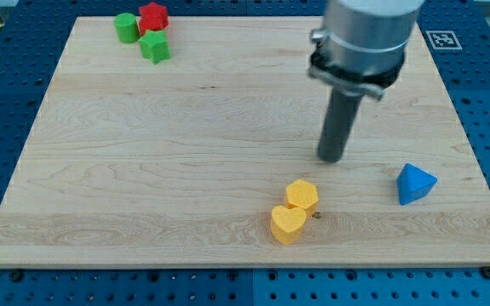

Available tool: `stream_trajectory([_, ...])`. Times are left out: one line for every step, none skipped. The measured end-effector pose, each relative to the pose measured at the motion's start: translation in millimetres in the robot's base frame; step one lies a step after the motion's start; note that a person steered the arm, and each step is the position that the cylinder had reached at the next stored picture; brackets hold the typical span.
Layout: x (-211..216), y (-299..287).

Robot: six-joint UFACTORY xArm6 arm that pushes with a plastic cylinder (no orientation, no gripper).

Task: Push the blue triangle to the left side of the yellow heart

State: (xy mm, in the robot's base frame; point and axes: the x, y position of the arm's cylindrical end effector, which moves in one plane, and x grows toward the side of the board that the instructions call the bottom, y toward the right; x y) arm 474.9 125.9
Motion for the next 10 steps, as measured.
stream_trajectory([-2,80])
stream_trajectory([18,165])
stream_trajectory([58,169])
stream_trajectory([67,116])
stream_trajectory([67,71])
stream_trajectory([66,59])
stream_trajectory([48,53])
stream_trajectory([38,33])
stream_trajectory([49,27])
stream_trajectory([71,67])
